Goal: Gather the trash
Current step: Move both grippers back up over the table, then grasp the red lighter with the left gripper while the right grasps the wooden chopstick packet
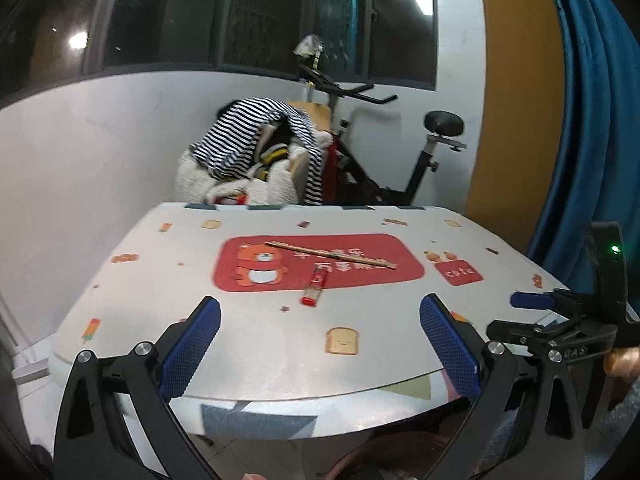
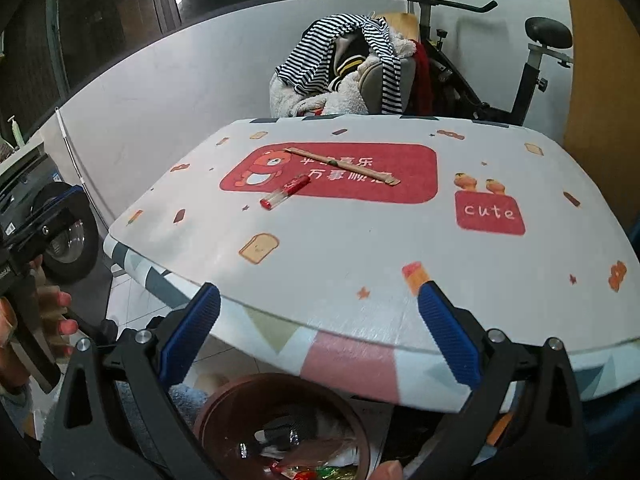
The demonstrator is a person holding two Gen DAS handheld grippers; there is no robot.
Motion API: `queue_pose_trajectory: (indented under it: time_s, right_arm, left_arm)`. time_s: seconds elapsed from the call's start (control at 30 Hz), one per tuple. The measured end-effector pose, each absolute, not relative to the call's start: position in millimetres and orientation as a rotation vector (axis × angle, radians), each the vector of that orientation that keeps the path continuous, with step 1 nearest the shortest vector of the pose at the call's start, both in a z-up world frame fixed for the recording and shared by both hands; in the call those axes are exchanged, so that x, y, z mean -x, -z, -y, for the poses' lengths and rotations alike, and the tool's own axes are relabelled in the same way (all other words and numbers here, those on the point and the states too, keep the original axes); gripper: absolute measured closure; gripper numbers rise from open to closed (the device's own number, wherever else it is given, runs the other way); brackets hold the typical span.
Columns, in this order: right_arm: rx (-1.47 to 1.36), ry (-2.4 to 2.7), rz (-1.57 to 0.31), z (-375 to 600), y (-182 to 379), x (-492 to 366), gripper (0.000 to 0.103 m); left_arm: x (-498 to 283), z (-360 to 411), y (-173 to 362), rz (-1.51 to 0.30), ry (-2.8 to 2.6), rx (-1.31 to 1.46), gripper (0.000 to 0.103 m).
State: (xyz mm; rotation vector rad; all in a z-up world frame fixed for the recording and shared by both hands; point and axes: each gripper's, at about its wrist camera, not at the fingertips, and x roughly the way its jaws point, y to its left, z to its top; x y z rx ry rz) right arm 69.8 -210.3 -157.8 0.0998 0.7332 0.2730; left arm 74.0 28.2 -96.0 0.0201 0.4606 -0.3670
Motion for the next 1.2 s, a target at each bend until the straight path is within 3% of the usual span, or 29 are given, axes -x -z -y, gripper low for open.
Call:
queue_pose_trajectory:
  time_s: [0.2, 0.5, 0.67, 0.83, 0.93, 1.0, 1.03, 1.2]
  right_arm:
    - [0.006, -0.201, -0.716, 214, 152, -89, 0.006]
    - [-0.049, -0.185, -0.737, 235, 163, -126, 0.006]
    - [-0.117, -0.192, -0.768, 246, 165, -152, 0.006]
    - [-0.158, -0.197, -0.767, 249, 165, -179, 0.014]
    - [-0.154, -0.19, -0.764, 246, 167, -191, 0.019]
    - [-0.16, -0.191, -0.76, 243, 167, -202, 0.02]
    - [-0.16, -0.2, -0.759, 239, 168, -211, 0.021]
    - [-0.112, -0.225, -0.769, 226, 168, -246, 0.033]
  left_arm:
    - [-112, -20, 113, -0.589, 0.374, -0.015, 0.006]
    - [-180, 14, 153, -0.73, 0.418, -0.087, 0.006]
    - [-240, 29, 176, -0.819, 0.404, -0.12, 0.034]
    - [-288, 51, 197, -0.871, 0.394, -0.226, 0.038]
    - [-306, 59, 207, -0.902, 0.374, -0.248, 0.045]
    - [-316, 59, 212, -0.943, 0.376, -0.218, 0.065]
    - [-317, 59, 215, -0.963, 0.377, -0.212, 0.08]
    - [-305, 44, 214, -0.942, 0.403, -0.159, 0.081]
